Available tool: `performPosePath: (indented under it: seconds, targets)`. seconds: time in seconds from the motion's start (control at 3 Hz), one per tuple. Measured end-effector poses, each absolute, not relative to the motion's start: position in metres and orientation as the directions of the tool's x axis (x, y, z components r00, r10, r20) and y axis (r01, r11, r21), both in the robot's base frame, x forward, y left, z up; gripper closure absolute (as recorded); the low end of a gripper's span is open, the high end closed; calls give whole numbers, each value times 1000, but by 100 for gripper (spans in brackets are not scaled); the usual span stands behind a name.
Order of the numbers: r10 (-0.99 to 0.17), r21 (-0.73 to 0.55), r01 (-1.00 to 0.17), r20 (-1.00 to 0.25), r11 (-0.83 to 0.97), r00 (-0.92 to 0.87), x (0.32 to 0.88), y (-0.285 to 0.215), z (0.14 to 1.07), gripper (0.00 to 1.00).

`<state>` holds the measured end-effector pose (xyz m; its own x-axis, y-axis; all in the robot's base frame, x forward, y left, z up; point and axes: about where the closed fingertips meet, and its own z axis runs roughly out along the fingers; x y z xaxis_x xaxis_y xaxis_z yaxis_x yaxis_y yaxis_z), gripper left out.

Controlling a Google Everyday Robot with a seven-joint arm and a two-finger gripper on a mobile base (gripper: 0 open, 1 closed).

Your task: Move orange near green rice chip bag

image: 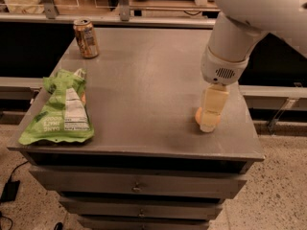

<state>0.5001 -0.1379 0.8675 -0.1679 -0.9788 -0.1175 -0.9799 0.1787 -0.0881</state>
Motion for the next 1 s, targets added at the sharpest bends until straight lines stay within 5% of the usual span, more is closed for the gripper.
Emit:
performPosePath:
  seconds: [1.0]
  targets:
    - [-973,-69,-974,-100,217,-210,505,-144,851,0]
